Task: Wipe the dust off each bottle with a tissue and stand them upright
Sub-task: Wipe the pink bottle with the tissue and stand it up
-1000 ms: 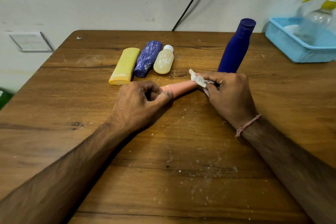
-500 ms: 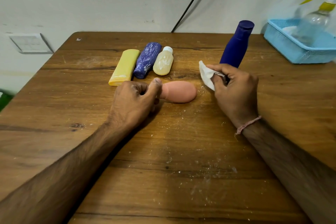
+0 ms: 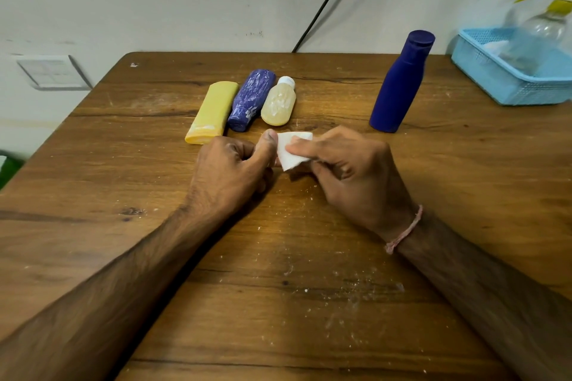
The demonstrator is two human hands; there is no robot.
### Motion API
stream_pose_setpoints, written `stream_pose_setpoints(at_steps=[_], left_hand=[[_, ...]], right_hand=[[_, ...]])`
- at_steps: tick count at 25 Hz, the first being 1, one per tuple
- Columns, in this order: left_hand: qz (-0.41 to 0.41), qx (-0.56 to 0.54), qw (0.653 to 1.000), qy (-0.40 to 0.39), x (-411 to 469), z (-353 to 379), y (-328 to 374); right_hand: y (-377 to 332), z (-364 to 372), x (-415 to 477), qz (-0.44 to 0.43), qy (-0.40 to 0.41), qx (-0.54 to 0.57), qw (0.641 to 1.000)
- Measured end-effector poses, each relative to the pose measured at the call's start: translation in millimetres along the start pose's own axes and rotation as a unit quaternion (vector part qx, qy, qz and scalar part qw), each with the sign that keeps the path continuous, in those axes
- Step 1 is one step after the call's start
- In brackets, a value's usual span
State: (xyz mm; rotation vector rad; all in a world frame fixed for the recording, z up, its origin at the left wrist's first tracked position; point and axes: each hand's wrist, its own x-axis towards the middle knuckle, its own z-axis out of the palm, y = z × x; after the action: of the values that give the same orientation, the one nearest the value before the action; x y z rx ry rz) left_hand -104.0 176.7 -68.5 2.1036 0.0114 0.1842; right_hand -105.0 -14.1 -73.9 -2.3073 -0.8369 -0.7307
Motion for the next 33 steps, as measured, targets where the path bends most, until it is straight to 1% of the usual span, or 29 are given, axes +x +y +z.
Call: stream_pose_setpoints(at_steps=[4,8,10,11,12,13,14,15,16,18,20,22,23,24,25,26,27,28,29,30,31,33], left_hand=[[0.004,0.01,1.0,-0.003,0.1,0.5,-1.0],[0.003,0.002,1.0,-0.004,1.8,1.2,-2.2],[-0.001,-0.011,1.0,0.011,1.1,1.8,-1.5],[-0.006,-0.017,1.0,0.019,1.1,1.6,-0.8],[-0.018,-0.03,0.999,0.02,1.0,0.8,0.2],[-0.04,-0.062,0.997,0.016,1.2,0.0,1.7],[-0.074,-0.119,0.99,0.008,1.4,-1.4,3.5],[-0.114,-0.192,0.975,0.002,1.8,-3.7,6.3],[-0.158,-0.268,0.95,-0.002,2.7,-6.5,9.1],[-0.222,-0.373,0.901,-0.028,5.7,-13.1,11.6],[-0.251,-0.421,0.866,-0.096,5.8,-17.2,13.7],[-0.27,-0.47,0.824,-0.168,5.8,-16.9,14.2],[-0.276,-0.483,0.809,-0.191,6.4,-14.7,16.6],[-0.278,-0.479,0.808,-0.199,9.2,-12.0,17.5],[-0.273,-0.455,0.826,-0.19,12.8,-7.7,20.8],[-0.258,-0.415,0.856,-0.168,17.6,-2.3,23.0],[-0.231,-0.36,0.894,-0.137,22.3,3.8,25.6],[-0.189,-0.275,0.937,-0.103,26.3,11.2,28.1],[-0.134,-0.166,0.974,-0.072,30.2,19.9,29.3],[-0.072,-0.057,0.994,-0.051,33.6,29.4,30.4],[-0.023,0.03,0.998,-0.04,36.2,38.6,31.5],[0.02,0.144,0.989,-0.032,43.0,55.0,33.9]], right_hand=[[8.0,-7.6,3.3,-0.039,-0.039,0.049,0.997],[15.6,-18.2,4.5,-0.053,-0.085,0.059,0.993],[17.1,-23.0,2.9,-0.054,-0.109,0.061,0.991],[17.5,-24.9,1.7,-0.047,-0.105,0.06,0.992],[18.3,-26.5,0.5,-0.033,-0.082,0.058,0.994],[19.1,-27.6,-0.9,-0.012,-0.044,0.056,0.997],[19.4,-27.9,-2.7,0.017,0.001,0.058,0.998],[19.4,-27.5,-4.8,0.055,0.043,0.069,0.995],[18.7,-26.1,-6.5,0.095,0.075,0.088,0.989],[17.8,-22.7,-6.9,0.159,0.109,0.125,0.973],[18.4,-20.2,-6.8,0.2,0.116,0.152,0.961],[20.7,-18.7,-6.0,0.23,0.119,0.19,0.947],[21.7,-18.4,-5.7,0.245,0.126,0.209,0.938],[22.6,-18.3,-5.7,0.261,0.134,0.224,0.929],[22.8,-19.0,-5.8,0.277,0.145,0.233,0.921],[22.7,-19.9,-5.8,0.29,0.155,0.235,0.915],[22.6,-20.8,-5.5,0.298,0.168,0.232,0.911],[22.1,-22.3,-5.4,0.302,0.182,0.225,0.908],[21.6,-23.6,-5.4,0.305,0.198,0.214,0.907],[21.4,-24.9,-5.6,0.305,0.214,0.199,0.907],[21.5,-25.6,-5.6,0.302,0.226,0.183,0.908],[21.5,-26.9,-5.4,0.295,0.244,0.161,0.909]])
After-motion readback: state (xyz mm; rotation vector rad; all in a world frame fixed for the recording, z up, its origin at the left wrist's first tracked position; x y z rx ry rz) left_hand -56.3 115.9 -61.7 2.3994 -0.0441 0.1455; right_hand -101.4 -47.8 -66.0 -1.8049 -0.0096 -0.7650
